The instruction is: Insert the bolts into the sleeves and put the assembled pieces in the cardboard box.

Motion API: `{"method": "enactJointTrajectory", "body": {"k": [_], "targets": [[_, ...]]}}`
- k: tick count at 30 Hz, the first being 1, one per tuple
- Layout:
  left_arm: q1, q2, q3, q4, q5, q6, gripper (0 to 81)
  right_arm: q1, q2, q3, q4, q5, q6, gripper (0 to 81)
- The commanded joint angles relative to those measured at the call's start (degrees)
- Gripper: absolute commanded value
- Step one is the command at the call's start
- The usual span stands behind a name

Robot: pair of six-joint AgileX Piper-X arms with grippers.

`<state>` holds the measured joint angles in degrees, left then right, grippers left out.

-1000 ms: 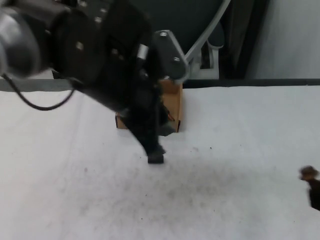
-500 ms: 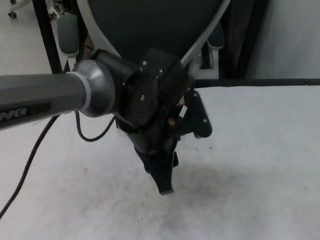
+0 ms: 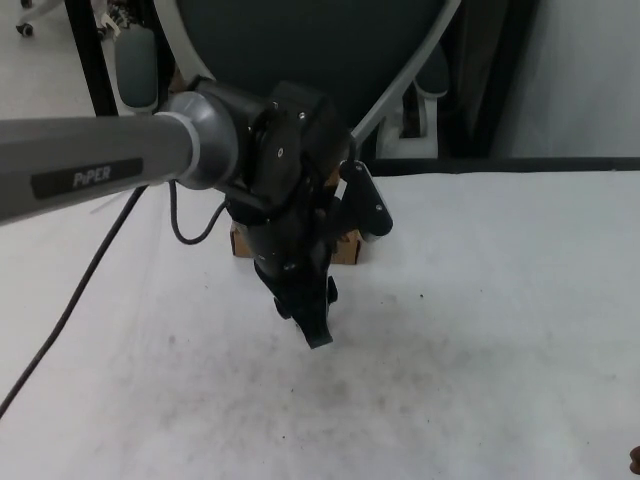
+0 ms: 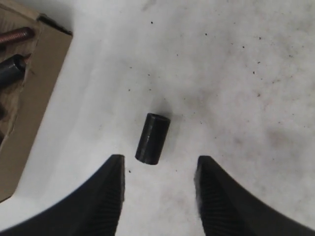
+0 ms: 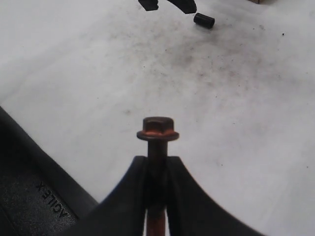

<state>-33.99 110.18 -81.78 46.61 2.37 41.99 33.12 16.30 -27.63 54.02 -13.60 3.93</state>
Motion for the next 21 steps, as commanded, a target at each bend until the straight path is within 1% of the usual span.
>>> {"method": "enactJointTrajectory", "body": {"k": [1,3,5,21], "targets": [[0.3,0.8,-1.5,0.7,0.7,-0.7,44.0,-0.1,-0.4,-0.2,-0.3,-0.9,0.0,0.3],[0.3,1.6,-1.5,0.8,1.0,-0.7,44.0,-0.1,-0.4,-0.2,-0.3,-0.9,0.0,0.3],[0.3,2.5,-1.7,0.8,3.0,-0.7,44.0,-0.1,-0.4,-0.2,-0.3,-0.9,0.0,0.3],[0.3,8.5,-2.0,-1.8,3.3,-0.6,43.8,-0.1,-0.4,-0.2,-0.3,-0.9,0.0,0.3]]}}
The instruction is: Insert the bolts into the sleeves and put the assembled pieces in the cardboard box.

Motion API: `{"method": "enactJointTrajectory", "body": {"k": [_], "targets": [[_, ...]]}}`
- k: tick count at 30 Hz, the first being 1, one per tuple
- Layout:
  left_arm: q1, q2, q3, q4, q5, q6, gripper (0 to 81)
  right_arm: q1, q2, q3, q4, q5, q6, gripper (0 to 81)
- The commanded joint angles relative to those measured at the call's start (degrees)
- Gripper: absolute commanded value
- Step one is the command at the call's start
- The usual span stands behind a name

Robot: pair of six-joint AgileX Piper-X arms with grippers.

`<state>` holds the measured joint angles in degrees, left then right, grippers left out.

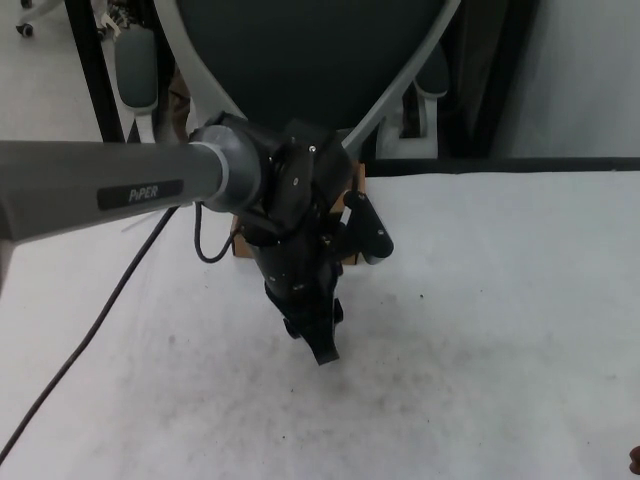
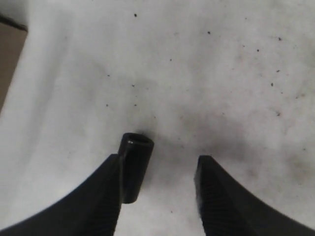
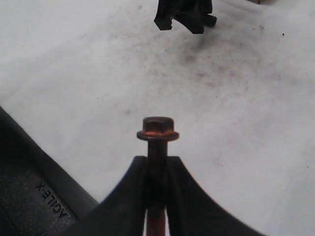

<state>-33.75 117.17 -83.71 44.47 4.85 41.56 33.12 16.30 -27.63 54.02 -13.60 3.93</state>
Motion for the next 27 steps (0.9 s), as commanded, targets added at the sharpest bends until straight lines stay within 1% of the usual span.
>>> {"method": "enactJointTrajectory", "body": {"k": [1,3,5,9,10,12,15,17,19,23,25,27], "targets": [[0.0,1.9,-0.1,0.4,0.8,-0.1,43.6,-0.1,-0.4,-0.2,-0.3,-0.9,0.0,0.3],[0.0,2.3,-0.1,0.5,1.2,-0.4,41.3,-0.1,-0.4,-0.2,-0.3,-0.9,0.0,0.3],[0.0,2.4,-0.1,0.5,1.2,-0.4,35.0,-0.1,-0.4,-0.2,-0.3,-0.9,0.0,0.3],[0.0,2.4,-0.1,0.5,1.2,0.0,18.0,-0.1,-0.4,-0.2,-0.3,-0.9,0.0,0.3],[0.0,2.4,-0.1,0.5,1.2,0.0,15.2,-0.1,-0.4,-0.2,-0.3,-0.9,0.0,0.3],[0.2,2.6,-0.1,0.4,1.2,0.0,12.9,-0.1,-0.4,-0.2,-0.3,-0.9,0.0,0.3],[0.8,3.0,0.1,0.4,2.1,0.0,13.4,-0.1,-0.4,-0.2,-0.3,-0.9,0.0,0.3],[1.2,3.0,0.1,0.5,3.5,0.0,15.9,-0.1,-0.4,-0.2,-0.3,-0.9,0.3,0.3],[1.2,3.0,0.1,0.5,3.6,0.0,22.1,-0.1,-0.4,-0.2,-0.3,-0.9,0.9,0.3],[1.2,3.0,0.1,0.5,4.3,0.0,40.5,-0.1,-0.4,-0.2,-0.3,-0.9,1.1,0.3],[1.2,3.0,0.1,0.5,4.3,-0.6,43.9,-0.1,-0.4,-0.2,-0.3,-0.9,1.1,0.3],[1.2,3.0,0.1,0.8,4.3,-0.8,43.4,-0.1,-0.4,-0.2,-0.3,-0.9,1.1,0.3]]}}
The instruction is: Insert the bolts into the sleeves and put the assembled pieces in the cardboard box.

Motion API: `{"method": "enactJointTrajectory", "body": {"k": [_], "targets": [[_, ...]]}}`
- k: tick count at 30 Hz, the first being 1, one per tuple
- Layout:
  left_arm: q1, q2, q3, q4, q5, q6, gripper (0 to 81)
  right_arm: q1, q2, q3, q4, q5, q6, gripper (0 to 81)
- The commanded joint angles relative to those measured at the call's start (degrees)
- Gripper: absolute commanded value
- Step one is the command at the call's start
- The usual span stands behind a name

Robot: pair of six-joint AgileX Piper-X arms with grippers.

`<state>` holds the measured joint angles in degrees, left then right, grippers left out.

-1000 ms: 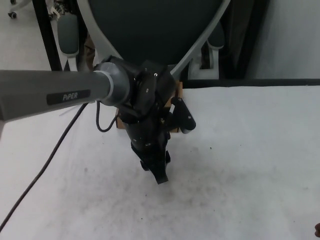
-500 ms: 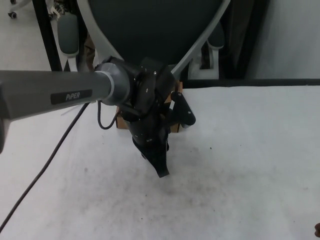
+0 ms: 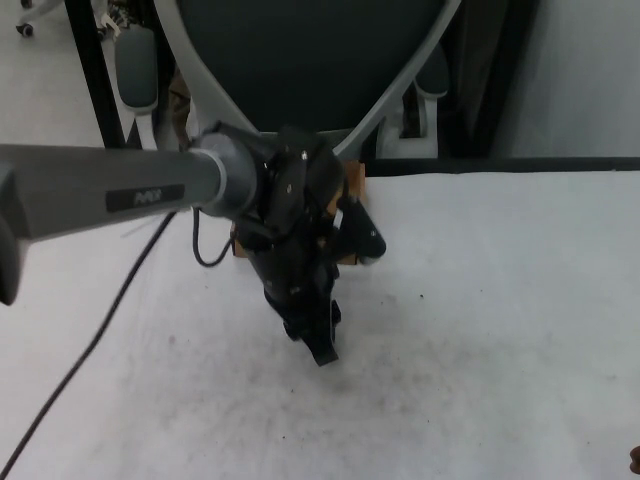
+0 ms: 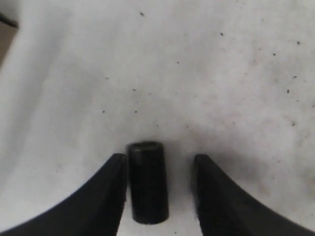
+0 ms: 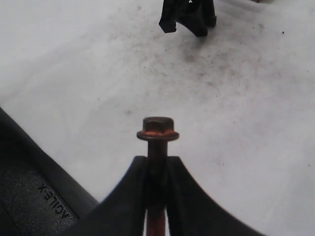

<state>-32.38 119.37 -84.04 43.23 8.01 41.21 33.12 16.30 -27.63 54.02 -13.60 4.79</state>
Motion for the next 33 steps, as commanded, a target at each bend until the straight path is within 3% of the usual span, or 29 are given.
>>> {"method": "enactJointTrajectory", "body": {"k": [1,5,8,18,22,28,33], "targets": [[-0.2,0.8,0.5,2.2,1.3,-0.5,43.4,-0.1,-0.4,-0.2,-0.3,-0.9,0.2,0.3],[-0.2,1.2,0.5,3.0,2.1,-0.5,43.4,-0.1,-0.4,-0.2,-0.3,-0.9,0.2,0.3],[-0.2,2.1,0.5,3.3,2.1,-0.5,38.6,-0.1,-0.4,-0.2,-0.3,-0.9,0.2,0.3],[-0.4,3.2,0.5,5.7,1.0,-0.5,0.6,-0.1,-0.4,-0.2,-0.3,-0.8,0.2,0.3],[-0.9,2.1,0.5,9.5,1.3,-0.9,0.8,-0.1,-0.4,-0.2,-0.4,-0.2,0.0,0.3],[-1.0,-2.8,0.5,11.1,12.4,-6.8,0.8,-0.1,-0.4,-0.2,-3.4,0.8,-0.9,0.3],[-1.8,-8.7,0.6,11.1,13.7,-7.4,0.8,-0.1,-0.4,-0.2,-5.7,0.7,-1.4,0.3]]}}
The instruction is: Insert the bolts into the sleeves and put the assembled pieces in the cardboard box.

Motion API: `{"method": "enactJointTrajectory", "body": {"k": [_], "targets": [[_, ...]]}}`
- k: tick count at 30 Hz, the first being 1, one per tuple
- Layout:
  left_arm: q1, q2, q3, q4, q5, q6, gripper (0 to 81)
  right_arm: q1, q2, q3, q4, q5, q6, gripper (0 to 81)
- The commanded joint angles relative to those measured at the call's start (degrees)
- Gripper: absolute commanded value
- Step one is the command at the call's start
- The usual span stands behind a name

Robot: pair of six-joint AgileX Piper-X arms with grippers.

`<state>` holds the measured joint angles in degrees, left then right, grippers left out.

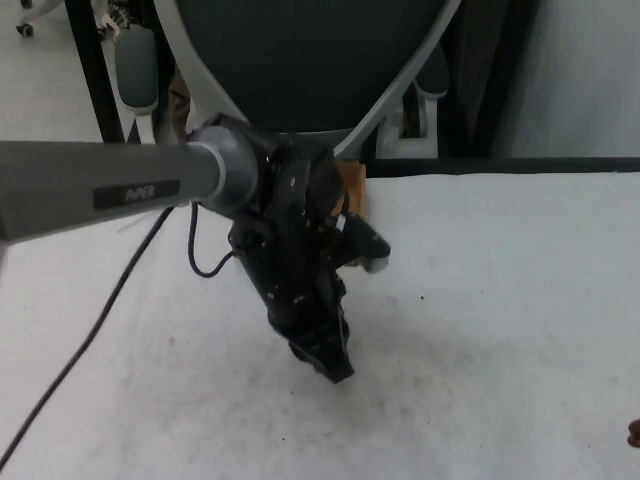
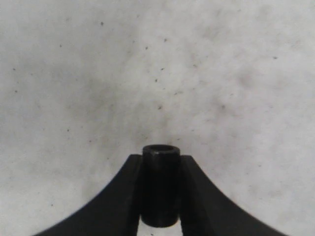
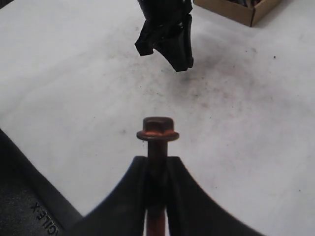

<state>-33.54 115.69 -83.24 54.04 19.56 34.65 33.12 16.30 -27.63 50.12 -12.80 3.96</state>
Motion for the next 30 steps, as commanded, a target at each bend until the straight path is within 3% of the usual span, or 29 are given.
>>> {"method": "enactJointTrajectory", "body": {"k": [1,8,19,25,30], "targets": [[-0.8,-6.5,0.0,0.3,3.0,-1.3,0.8,-0.1,-0.4,-0.2,-2.2,-0.2,-0.5,0.3],[-2.0,-19.6,9.3,-4.6,5.7,-5.4,0.8,-0.1,-2.6,2.8,-11.5,-3.8,0.7,0.3],[-5.3,-47.2,35.3,-28.8,6.3,-24.4,0.8,-0.1,-4.6,10.4,-28.4,-10.6,9.6,0.3],[-8.6,-58.6,47.9,-40.3,4.7,-35.4,0.8,-0.1,-3.6,12.7,-36.0,-11.1,13.9,0.3],[-12.9,-64.2,56.9,-52.4,-0.4,-41.9,0.8,-0.1,1.5,12.8,-42.2,-14.5,15.0,0.3]]}}
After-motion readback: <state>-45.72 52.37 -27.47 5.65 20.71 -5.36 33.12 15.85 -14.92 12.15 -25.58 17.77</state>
